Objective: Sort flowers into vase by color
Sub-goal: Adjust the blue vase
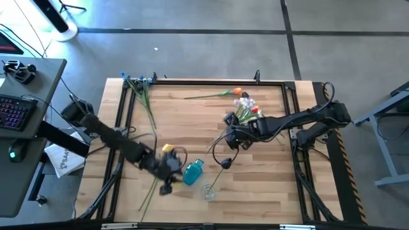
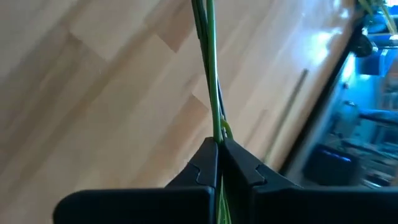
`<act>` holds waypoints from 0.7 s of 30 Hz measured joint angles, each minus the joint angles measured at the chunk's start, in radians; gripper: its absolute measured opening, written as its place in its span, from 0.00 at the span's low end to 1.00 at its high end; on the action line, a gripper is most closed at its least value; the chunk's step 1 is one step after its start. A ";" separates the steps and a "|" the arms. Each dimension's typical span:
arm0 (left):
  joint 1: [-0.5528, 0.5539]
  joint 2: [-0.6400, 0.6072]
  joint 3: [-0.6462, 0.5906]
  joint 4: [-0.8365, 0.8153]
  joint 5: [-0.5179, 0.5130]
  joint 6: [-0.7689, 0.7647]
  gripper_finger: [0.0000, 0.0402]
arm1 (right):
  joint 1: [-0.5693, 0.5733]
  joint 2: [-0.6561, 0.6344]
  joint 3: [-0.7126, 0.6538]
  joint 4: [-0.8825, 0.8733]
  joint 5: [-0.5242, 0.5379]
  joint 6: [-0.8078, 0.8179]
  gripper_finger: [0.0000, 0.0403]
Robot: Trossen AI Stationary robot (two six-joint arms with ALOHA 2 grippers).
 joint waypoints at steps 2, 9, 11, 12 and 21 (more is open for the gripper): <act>-0.039 0.038 -0.001 0.026 0.011 -0.070 0.29 | -0.003 0.026 0.000 0.029 -0.021 0.007 0.00; -0.054 0.221 -0.001 0.196 -0.011 -0.128 0.21 | -0.003 0.135 -0.002 0.082 -0.054 -0.011 0.00; -0.041 0.259 -0.001 0.226 -0.014 -0.127 0.20 | -0.003 0.154 -0.002 0.089 -0.064 -0.011 0.00; -0.035 0.274 -0.001 0.233 -0.013 -0.128 0.19 | -0.003 0.161 -0.002 0.095 -0.074 -0.013 0.00; 0.006 0.299 -0.001 0.253 0.000 -0.048 0.19 | 0.023 0.164 -0.002 0.159 -0.114 -0.083 0.00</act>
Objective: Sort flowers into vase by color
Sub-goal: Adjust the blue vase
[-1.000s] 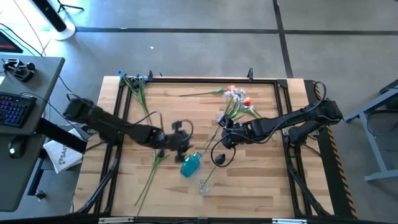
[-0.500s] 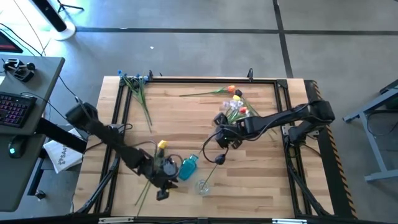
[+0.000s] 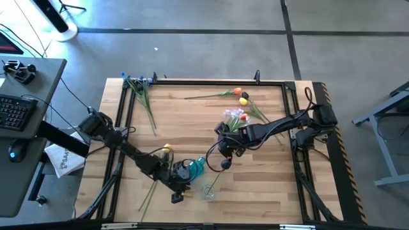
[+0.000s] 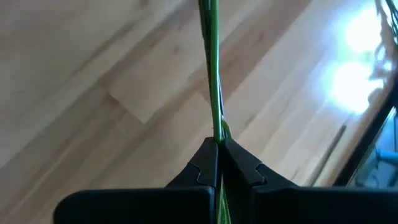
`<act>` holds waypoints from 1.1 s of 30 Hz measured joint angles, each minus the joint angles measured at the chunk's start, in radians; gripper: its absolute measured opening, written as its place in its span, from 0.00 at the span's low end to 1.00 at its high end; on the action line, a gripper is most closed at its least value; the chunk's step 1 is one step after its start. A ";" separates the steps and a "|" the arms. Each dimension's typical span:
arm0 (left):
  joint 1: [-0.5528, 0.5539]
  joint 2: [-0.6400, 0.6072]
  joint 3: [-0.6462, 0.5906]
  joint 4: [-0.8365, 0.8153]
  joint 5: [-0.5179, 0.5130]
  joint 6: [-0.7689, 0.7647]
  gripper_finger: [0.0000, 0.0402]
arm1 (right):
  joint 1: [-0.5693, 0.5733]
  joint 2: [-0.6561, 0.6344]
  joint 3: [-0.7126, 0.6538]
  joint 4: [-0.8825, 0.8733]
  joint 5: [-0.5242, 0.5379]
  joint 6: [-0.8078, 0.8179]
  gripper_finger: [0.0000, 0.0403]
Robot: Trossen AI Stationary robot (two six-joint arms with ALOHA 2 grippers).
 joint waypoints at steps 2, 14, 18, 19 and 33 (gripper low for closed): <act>0.015 0.000 0.000 0.000 0.010 0.039 0.19 | 0.007 0.000 0.000 0.002 -0.026 -0.006 0.00; 0.144 0.000 0.000 0.001 0.047 0.271 0.19 | 0.053 -0.005 0.000 0.069 0.045 0.010 0.00; 0.185 0.000 0.000 0.005 0.047 0.342 0.19 | 0.064 -0.039 0.000 0.058 0.103 -0.017 0.00; 0.195 0.000 0.000 0.008 0.046 0.358 0.19 | 0.067 -0.051 0.000 0.058 0.118 -0.024 0.00; 0.312 0.000 0.000 0.166 0.040 0.563 0.19 | 0.079 -0.120 0.002 0.092 0.221 -0.225 0.00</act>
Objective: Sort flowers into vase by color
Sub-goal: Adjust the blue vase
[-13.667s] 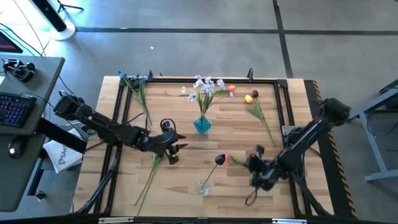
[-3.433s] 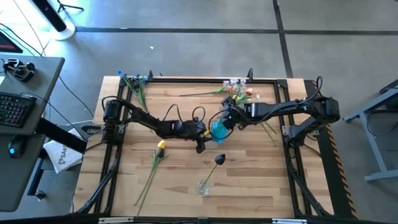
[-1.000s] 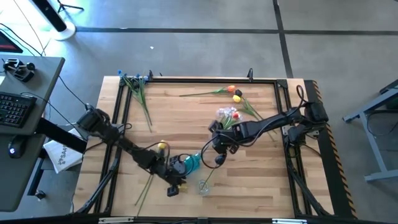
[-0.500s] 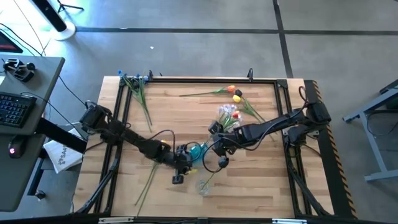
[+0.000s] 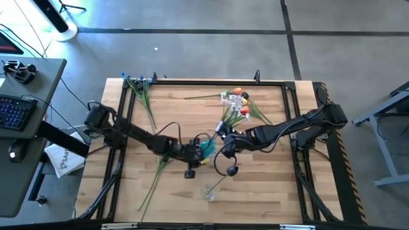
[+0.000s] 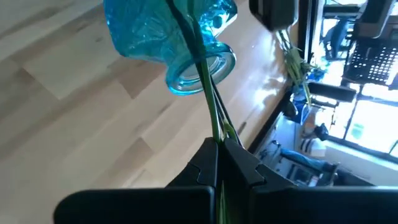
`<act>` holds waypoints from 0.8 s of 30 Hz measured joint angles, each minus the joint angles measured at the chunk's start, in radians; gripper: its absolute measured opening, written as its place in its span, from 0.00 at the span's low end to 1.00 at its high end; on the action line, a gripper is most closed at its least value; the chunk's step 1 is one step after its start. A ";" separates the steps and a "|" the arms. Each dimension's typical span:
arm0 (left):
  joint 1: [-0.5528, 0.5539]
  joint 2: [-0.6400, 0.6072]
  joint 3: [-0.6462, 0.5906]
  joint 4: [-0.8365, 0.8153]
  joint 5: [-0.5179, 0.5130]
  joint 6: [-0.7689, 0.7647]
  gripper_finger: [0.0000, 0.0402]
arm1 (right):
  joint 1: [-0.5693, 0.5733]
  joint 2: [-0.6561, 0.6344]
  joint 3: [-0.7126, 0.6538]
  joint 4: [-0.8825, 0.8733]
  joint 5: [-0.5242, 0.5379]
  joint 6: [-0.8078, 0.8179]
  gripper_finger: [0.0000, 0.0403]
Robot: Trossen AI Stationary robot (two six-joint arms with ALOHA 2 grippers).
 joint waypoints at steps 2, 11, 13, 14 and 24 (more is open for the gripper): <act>0.010 0.000 0.000 0.018 0.000 0.017 0.19 | 0.000 0.000 0.000 0.013 0.019 -0.032 0.00; 0.033 0.001 0.000 0.046 -0.078 0.098 0.19 | 0.002 0.000 0.000 0.069 0.065 -0.182 0.00; 0.033 0.008 0.000 0.049 -0.092 0.101 0.19 | 0.002 0.000 0.000 0.093 0.064 -0.206 0.00; 0.033 0.014 0.000 0.053 -0.101 0.101 0.19 | 0.002 0.000 0.000 0.105 0.061 -0.218 0.00; 0.035 0.117 0.000 0.143 -0.174 0.109 0.19 | 0.029 -0.001 0.002 0.145 0.030 -0.273 0.00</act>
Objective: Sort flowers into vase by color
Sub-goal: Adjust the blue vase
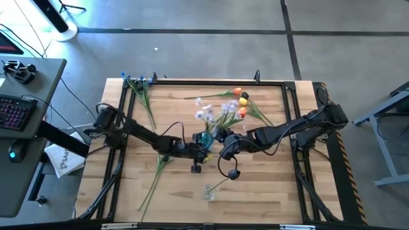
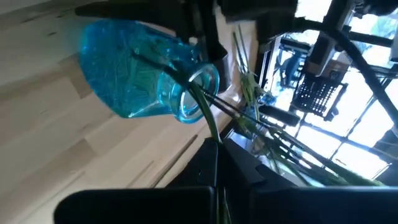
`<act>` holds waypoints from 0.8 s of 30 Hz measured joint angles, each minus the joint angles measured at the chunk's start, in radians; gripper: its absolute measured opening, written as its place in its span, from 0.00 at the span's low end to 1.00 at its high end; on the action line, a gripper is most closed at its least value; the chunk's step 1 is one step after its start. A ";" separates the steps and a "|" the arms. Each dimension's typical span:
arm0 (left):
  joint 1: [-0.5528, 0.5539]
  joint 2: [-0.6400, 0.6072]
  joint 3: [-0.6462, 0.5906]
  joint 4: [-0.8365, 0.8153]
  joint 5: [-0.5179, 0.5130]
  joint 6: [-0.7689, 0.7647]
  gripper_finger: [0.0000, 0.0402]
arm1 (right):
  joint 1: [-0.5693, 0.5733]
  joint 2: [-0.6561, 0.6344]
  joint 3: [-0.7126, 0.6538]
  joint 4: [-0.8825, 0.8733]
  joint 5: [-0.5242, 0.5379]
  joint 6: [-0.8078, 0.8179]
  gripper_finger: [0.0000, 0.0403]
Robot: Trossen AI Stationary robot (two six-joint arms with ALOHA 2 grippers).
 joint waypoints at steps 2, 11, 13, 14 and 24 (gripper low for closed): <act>0.000 0.014 0.000 0.026 -0.015 0.004 0.19 | 0.000 0.000 0.000 0.003 0.002 -0.013 0.00; 0.000 0.003 -0.001 0.034 -0.010 -0.007 0.19 | -0.007 0.001 -0.001 0.052 -0.003 -0.121 0.02; 0.000 0.001 -0.001 0.039 -0.011 -0.012 0.19 | -0.008 0.002 -0.001 0.074 -0.003 -0.141 0.07; -0.002 -0.003 -0.001 0.036 -0.011 -0.014 0.19 | -0.007 0.002 -0.002 0.088 -0.001 -0.150 0.11; -0.033 -0.072 0.000 0.031 -0.023 -0.026 0.19 | 0.008 0.002 -0.002 0.171 0.081 -0.170 0.44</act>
